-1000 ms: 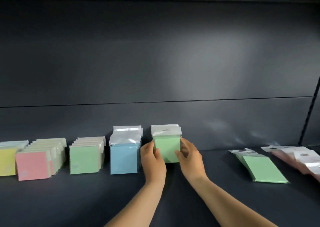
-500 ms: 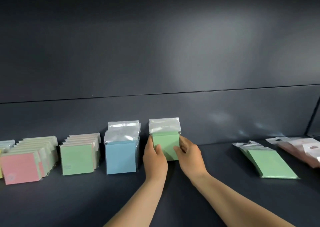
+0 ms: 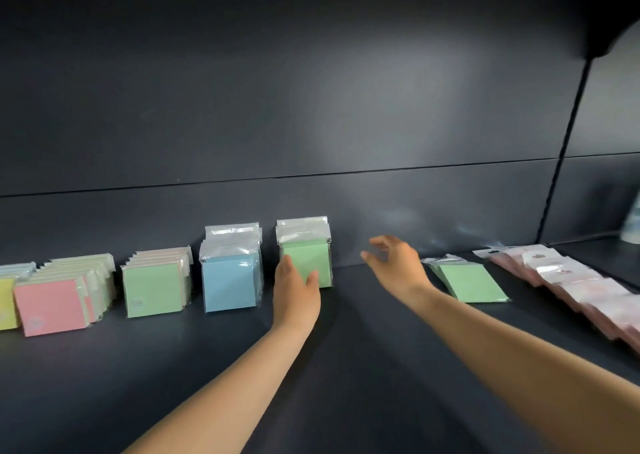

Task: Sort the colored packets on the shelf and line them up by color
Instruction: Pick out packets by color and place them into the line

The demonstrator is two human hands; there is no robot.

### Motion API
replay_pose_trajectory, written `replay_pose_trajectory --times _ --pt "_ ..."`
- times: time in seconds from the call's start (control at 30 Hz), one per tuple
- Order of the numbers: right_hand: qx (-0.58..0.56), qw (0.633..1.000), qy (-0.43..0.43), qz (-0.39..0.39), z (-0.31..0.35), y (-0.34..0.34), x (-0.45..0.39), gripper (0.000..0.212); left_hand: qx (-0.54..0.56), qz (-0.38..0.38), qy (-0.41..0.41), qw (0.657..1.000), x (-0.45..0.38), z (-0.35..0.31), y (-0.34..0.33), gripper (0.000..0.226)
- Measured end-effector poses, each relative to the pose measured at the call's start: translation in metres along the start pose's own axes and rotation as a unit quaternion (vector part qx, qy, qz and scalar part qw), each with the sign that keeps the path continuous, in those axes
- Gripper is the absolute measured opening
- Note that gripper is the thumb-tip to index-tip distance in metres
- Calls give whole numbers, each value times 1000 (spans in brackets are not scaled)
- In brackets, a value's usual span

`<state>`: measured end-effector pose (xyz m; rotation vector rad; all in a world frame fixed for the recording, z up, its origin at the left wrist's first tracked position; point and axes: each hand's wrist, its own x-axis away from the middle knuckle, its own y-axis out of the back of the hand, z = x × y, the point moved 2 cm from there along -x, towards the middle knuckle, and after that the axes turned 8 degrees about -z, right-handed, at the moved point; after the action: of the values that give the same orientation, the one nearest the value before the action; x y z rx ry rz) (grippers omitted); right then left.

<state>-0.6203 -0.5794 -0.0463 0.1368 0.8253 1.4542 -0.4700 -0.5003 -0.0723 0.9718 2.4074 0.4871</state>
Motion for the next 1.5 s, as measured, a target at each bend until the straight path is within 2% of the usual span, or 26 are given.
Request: replay_pose_trajectory --times 0.1,0.17,0.27,0.33,0.47,0.63,0.73,0.93,1.13,1.23,1.37,1.5 --pt "116 992 38 19 -16 53 -7 37 -17 28 -23 999 15 -27 0 58" --pt "189 980 58 30 -26 87 -12 35 -81 40 -83 992 22 -51 -4 57" --pt "283 953 94 55 -42 133 -20 36 -229 93 -186 951 28 -87 -13 54" --pt "335 930 126 86 -53 156 -26 39 -295 143 -208 922 27 -107 -24 54" --pt "389 895 177 130 -78 192 -42 46 -361 206 -199 888 28 -141 -51 55" --pt "369 889 221 161 -110 223 -65 50 -390 216 -161 881 41 -172 -96 54" --pt "337 895 233 174 -129 234 -76 49 -384 213 -123 890 45 -179 -123 57" --pt "278 907 240 206 -157 243 -87 46 -321 187 0 928 55 -166 -166 55" --pt "231 918 228 229 -165 236 -97 45 -133 133 133 973 56 -147 -184 39" --pt "209 923 215 242 -164 228 -100 44 -37 112 201 972 54 -138 -178 36" --pt "196 923 199 264 -160 212 -97 44 150 69 246 955 59 -126 -150 7" --pt "208 924 166 274 -151 183 -91 41 265 11 244 933 61 -92 -120 11"
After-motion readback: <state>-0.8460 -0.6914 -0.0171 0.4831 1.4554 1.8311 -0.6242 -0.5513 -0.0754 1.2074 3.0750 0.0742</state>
